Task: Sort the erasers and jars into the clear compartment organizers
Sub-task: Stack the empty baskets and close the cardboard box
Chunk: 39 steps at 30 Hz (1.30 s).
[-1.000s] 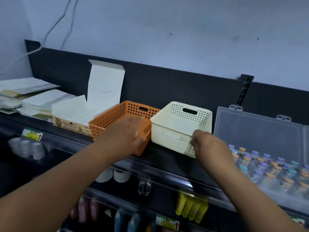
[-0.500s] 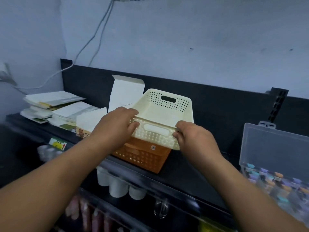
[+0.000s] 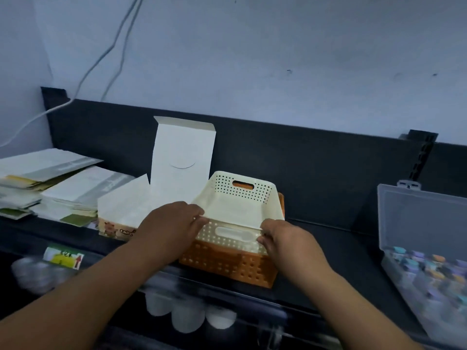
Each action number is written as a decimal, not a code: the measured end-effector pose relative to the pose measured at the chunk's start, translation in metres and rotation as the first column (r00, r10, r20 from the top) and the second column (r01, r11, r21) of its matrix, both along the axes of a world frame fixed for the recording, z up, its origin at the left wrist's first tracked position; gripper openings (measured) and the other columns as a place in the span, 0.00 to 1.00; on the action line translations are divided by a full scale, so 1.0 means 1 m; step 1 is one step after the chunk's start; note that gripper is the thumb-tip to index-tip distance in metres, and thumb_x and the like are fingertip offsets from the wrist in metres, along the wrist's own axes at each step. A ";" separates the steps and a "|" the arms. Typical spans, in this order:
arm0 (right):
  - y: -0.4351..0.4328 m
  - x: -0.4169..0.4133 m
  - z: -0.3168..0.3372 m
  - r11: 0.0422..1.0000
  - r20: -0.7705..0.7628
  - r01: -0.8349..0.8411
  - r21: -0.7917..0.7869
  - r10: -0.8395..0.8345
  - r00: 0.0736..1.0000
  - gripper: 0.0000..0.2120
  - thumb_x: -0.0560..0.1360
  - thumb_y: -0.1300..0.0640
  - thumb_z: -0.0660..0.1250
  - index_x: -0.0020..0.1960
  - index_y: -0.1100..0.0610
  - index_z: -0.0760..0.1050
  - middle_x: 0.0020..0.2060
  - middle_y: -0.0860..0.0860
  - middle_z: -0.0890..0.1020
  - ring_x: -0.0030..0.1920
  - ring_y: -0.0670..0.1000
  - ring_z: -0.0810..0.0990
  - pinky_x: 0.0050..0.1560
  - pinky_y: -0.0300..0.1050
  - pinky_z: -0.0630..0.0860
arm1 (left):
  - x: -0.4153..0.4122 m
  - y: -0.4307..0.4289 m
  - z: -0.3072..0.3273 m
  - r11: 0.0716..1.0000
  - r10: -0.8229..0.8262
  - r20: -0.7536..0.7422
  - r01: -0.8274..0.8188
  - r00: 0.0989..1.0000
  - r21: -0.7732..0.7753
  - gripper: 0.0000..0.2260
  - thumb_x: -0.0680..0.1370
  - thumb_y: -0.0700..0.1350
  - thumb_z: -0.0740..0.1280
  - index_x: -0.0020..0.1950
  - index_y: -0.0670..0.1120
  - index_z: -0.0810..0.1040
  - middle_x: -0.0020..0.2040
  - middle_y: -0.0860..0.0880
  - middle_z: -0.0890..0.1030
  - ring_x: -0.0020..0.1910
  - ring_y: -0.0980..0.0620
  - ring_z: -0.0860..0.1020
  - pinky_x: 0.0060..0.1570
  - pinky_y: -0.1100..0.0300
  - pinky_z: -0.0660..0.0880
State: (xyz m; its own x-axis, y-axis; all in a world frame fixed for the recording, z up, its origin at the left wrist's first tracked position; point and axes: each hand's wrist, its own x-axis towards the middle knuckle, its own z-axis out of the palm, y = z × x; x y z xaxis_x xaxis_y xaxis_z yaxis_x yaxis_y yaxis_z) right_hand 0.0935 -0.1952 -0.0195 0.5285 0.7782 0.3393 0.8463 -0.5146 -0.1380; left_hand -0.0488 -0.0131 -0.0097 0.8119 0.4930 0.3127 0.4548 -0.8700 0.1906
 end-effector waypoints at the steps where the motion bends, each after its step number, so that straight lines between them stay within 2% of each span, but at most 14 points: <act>1: 0.001 -0.002 -0.002 0.999 0.002 0.019 -0.037 -0.019 1.000 0.08 0.80 0.49 0.59 0.48 0.52 0.71 0.46 0.49 0.78 0.48 0.54 0.77 0.42 0.47 0.72 | -0.001 0.004 -0.004 1.000 -0.019 -0.045 0.019 0.999 0.011 0.14 0.81 0.57 0.54 0.57 0.55 0.76 0.53 0.51 0.79 0.53 0.51 0.75 0.50 0.56 0.71; 3: 0.006 -0.006 -0.004 0.988 0.024 0.072 -0.138 -0.069 0.997 0.11 0.80 0.46 0.57 0.49 0.52 0.73 0.48 0.49 0.78 0.51 0.53 0.75 0.45 0.47 0.71 | -0.003 0.013 -0.010 0.997 -0.056 -0.125 0.061 0.991 0.044 0.16 0.81 0.58 0.53 0.55 0.56 0.78 0.52 0.52 0.79 0.52 0.53 0.74 0.51 0.56 0.73; 6: 0.013 -0.016 0.003 0.948 0.070 0.172 -0.267 -0.159 0.985 0.20 0.80 0.38 0.51 0.51 0.49 0.76 0.51 0.47 0.79 0.55 0.52 0.71 0.50 0.49 0.68 | -0.003 0.025 -0.011 0.991 -0.101 -0.152 0.113 0.983 0.069 0.17 0.80 0.60 0.54 0.61 0.57 0.78 0.57 0.53 0.78 0.56 0.54 0.72 0.56 0.57 0.70; 8: 0.021 -0.024 0.015 0.939 0.059 0.210 -0.271 -0.202 0.978 0.26 0.78 0.33 0.46 0.55 0.46 0.77 0.54 0.45 0.78 0.58 0.51 0.70 0.54 0.51 0.68 | -0.004 0.033 -0.005 0.991 -0.119 -0.111 0.125 0.987 0.051 0.19 0.79 0.61 0.56 0.64 0.55 0.75 0.61 0.52 0.77 0.60 0.53 0.72 0.60 0.56 0.69; 10: 0.037 -0.031 0.031 0.963 0.065 0.199 -0.182 -0.190 0.980 0.29 0.76 0.31 0.45 0.61 0.44 0.75 0.60 0.44 0.76 0.62 0.51 0.69 0.60 0.53 0.67 | -0.006 0.044 0.003 0.990 -0.122 -0.060 0.126 0.991 0.060 0.20 0.79 0.61 0.56 0.66 0.53 0.73 0.63 0.51 0.77 0.61 0.52 0.72 0.62 0.55 0.69; 13: 0.073 -0.030 0.057 0.995 0.084 0.097 -0.031 -0.094 0.992 0.24 0.77 0.35 0.53 0.67 0.45 0.70 0.66 0.44 0.73 0.65 0.50 0.68 0.65 0.52 0.68 | -0.012 0.065 0.012 0.993 -0.092 0.011 0.091 0.996 0.077 0.24 0.79 0.61 0.56 0.72 0.53 0.67 0.70 0.52 0.71 0.69 0.52 0.67 0.68 0.56 0.65; 16: 0.122 -0.016 0.080 0.997 0.022 0.013 0.075 -0.015 1.000 0.24 0.78 0.42 0.62 0.71 0.48 0.66 0.70 0.46 0.70 0.69 0.51 0.67 0.68 0.51 0.68 | -0.016 0.089 0.016 0.997 -0.055 0.087 0.050 0.995 0.063 0.26 0.79 0.61 0.56 0.74 0.52 0.63 0.73 0.52 0.66 0.72 0.52 0.63 0.70 0.56 0.61; 20: 0.193 0.015 0.109 0.989 -0.002 0.000 0.149 0.001 1.000 0.28 0.78 0.47 0.64 0.74 0.52 0.62 0.72 0.51 0.66 0.71 0.53 0.66 0.67 0.50 0.67 | -0.022 0.121 0.021 0.999 -0.005 0.129 -0.001 0.992 0.049 0.26 0.79 0.61 0.55 0.75 0.52 0.60 0.74 0.52 0.64 0.73 0.52 0.62 0.70 0.58 0.59; 24: 0.257 0.047 0.126 0.990 -0.014 0.056 0.127 -0.055 0.998 0.30 0.78 0.48 0.63 0.76 0.54 0.58 0.74 0.53 0.63 0.72 0.57 0.64 0.67 0.52 0.66 | -0.025 0.147 0.023 0.997 0.067 0.131 -0.073 0.989 0.040 0.26 0.79 0.61 0.55 0.75 0.53 0.60 0.74 0.53 0.65 0.72 0.52 0.63 0.69 0.57 0.61; 28: 0.296 0.064 0.125 0.985 -0.070 0.117 0.124 -0.109 0.992 0.31 0.78 0.50 0.63 0.77 0.54 0.56 0.75 0.54 0.62 0.72 0.59 0.64 0.66 0.55 0.69 | -0.028 0.174 0.016 0.987 0.154 0.091 -0.157 0.984 0.026 0.26 0.79 0.61 0.56 0.74 0.52 0.62 0.72 0.51 0.68 0.70 0.50 0.66 0.68 0.55 0.63; 32: 0.306 0.065 0.108 0.970 -0.100 0.155 0.189 -0.138 0.985 0.31 0.78 0.51 0.63 0.77 0.54 0.55 0.74 0.55 0.61 0.71 0.60 0.65 0.64 0.55 0.69 | -0.033 0.201 -0.004 0.957 0.283 -0.039 -0.285 0.958 -0.060 0.27 0.78 0.61 0.58 0.73 0.50 0.61 0.69 0.48 0.70 0.66 0.47 0.70 0.63 0.53 0.69; 35: 0.304 0.063 0.095 0.969 -0.101 0.122 0.213 -0.102 0.990 0.30 0.79 0.53 0.63 0.76 0.56 0.56 0.74 0.56 0.61 0.70 0.59 0.66 0.64 0.53 0.70 | -0.029 0.204 -0.015 0.951 0.251 -0.095 -0.264 0.963 -0.164 0.24 0.80 0.58 0.57 0.72 0.47 0.63 0.68 0.48 0.71 0.64 0.49 0.72 0.60 0.55 0.69; 39: 0.297 0.063 0.093 0.972 -0.072 0.115 0.203 -0.102 0.992 0.28 0.80 0.53 0.62 0.77 0.57 0.57 0.75 0.56 0.59 0.71 0.57 0.64 0.65 0.50 0.67 | -0.017 0.195 -0.018 0.972 0.175 -0.131 -0.193 0.976 -0.136 0.21 0.81 0.57 0.56 0.69 0.47 0.68 0.65 0.49 0.73 0.62 0.50 0.73 0.58 0.57 0.69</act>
State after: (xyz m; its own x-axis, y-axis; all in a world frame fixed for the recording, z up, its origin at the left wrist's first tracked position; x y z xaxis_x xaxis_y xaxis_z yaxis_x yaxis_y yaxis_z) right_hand 0.1570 0.1021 0.0732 0.6303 0.6317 0.4514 0.7739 -0.5578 -0.2999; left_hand -0.0657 0.1818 -0.0280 0.7296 0.6708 0.1331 0.6313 -0.7355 0.2459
